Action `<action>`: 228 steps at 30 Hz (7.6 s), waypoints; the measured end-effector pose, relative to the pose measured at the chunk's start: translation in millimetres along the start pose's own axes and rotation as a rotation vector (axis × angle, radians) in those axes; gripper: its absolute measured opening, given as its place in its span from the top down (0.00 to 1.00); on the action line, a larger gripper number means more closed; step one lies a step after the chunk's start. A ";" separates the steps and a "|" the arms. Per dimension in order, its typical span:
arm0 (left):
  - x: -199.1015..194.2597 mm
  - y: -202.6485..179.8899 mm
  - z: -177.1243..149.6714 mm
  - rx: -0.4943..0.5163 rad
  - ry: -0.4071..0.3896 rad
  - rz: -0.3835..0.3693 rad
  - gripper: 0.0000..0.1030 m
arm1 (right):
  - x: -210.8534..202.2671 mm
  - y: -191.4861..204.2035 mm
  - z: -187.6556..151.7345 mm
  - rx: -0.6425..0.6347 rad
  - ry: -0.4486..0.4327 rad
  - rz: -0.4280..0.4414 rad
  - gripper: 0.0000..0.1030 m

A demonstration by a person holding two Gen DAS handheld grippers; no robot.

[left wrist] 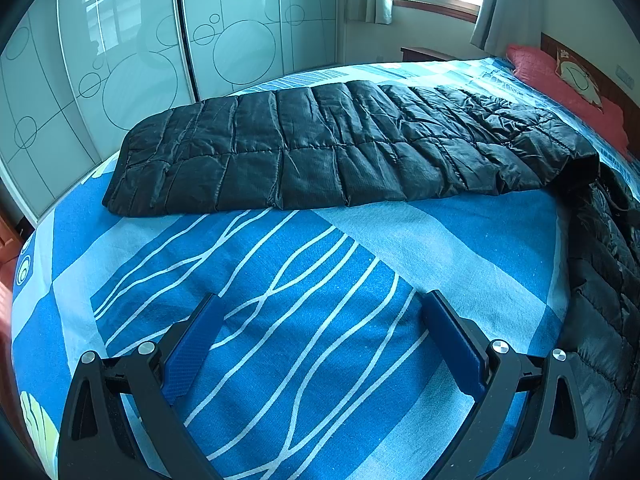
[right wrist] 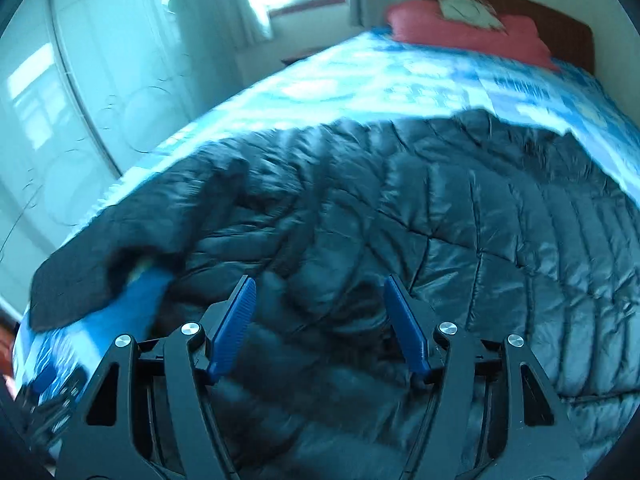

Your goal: Fold large clothes

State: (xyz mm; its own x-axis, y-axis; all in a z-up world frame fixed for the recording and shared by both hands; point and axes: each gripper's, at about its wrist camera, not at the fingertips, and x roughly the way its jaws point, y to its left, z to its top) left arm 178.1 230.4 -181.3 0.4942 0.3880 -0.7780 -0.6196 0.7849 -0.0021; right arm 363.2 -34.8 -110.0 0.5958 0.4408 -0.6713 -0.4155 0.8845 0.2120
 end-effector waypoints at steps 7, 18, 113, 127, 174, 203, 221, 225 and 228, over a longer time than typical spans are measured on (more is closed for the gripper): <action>-0.2 0.5 -0.4 0.000 0.000 0.000 0.04 | -98.6 -127.9 -3.2 0.192 -0.131 -0.121 0.68; -0.5 0.0 -0.7 0.005 0.001 0.005 0.04 | -117.5 -329.9 -79.4 0.476 0.039 -0.386 0.80; 41.6 164.0 49.4 -0.784 -0.151 -0.324 0.85 | -85.1 -266.1 -80.3 0.340 -0.058 -0.498 0.46; -43.9 14.1 108.1 -0.210 -0.342 -0.288 0.93 | -86.8 -266.9 -79.6 0.349 -0.067 -0.485 0.46; -122.0 -250.2 21.4 0.581 -0.343 -0.481 0.29 | -69.3 -194.5 -32.2 0.429 -0.090 -0.107 0.44; -36.4 -243.9 98.3 0.503 -0.247 -0.385 0.29 | -106.4 -314.1 -65.6 0.409 -0.010 -0.456 0.80; 25.2 -281.1 102.5 0.553 -0.145 -0.278 0.29 | -65.8 -268.1 -48.1 0.355 0.025 -0.353 0.54; 55.4 -271.9 108.2 0.481 -0.025 -0.322 0.28 | -60.0 -261.4 -49.6 0.302 0.030 -0.384 0.54; 39.8 -266.9 110.8 0.492 -0.046 -0.325 0.29 | -71.1 -260.9 -46.7 0.315 0.019 -0.359 0.55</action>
State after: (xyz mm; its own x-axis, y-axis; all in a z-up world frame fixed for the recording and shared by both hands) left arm 430.8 89.8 -142.1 0.6440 0.1023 -0.7582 -0.0819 0.9945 0.0647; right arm 397.2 -304.1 -150.8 0.6495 0.0986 -0.7540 0.0443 0.9850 0.1669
